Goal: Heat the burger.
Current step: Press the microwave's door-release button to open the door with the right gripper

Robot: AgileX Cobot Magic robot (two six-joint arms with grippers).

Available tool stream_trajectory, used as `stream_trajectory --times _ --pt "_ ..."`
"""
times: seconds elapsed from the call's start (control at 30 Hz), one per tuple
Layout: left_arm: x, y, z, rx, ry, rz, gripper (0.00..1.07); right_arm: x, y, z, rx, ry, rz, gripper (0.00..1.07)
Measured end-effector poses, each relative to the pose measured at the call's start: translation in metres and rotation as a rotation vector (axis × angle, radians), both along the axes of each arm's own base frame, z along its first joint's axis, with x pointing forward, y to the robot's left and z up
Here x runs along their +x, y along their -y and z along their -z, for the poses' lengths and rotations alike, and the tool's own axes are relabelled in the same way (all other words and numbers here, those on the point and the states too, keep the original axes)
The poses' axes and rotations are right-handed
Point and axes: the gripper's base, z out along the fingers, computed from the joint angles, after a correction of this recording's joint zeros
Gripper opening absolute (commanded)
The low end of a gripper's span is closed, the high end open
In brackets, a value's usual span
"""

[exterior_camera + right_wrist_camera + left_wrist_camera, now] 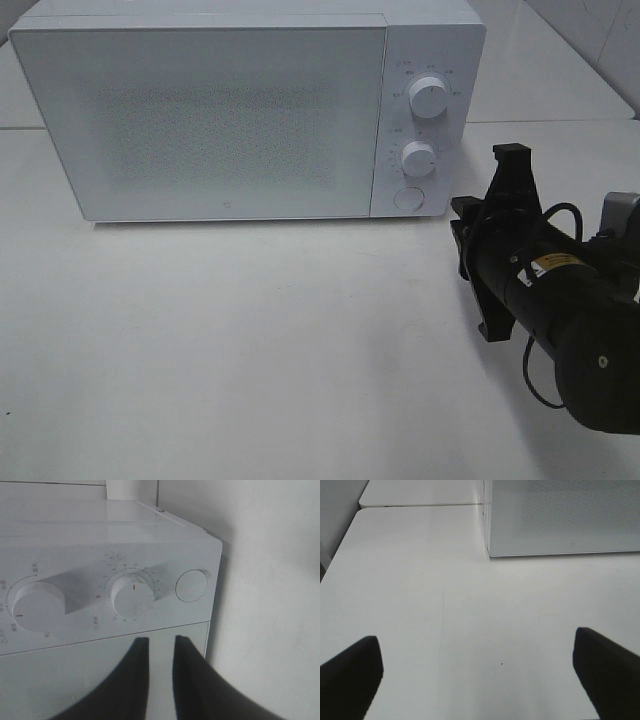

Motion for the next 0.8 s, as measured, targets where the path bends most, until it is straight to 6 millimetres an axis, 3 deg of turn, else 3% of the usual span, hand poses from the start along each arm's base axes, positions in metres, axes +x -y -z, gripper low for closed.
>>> stream_trajectory --times 0.07,0.5,0.8 --pt "0.000 0.000 0.000 0.000 0.000 0.000 0.98 0.000 0.000 0.000 0.008 -0.001 0.003 0.00" --pt "0.000 0.000 0.000 0.000 0.000 0.000 0.98 0.000 0.000 0.011 0.000 -0.067 0.014 0.00" --pt "0.000 0.000 0.000 0.000 0.000 0.000 0.98 0.015 -0.013 0.027 0.024 -0.093 0.024 0.00"
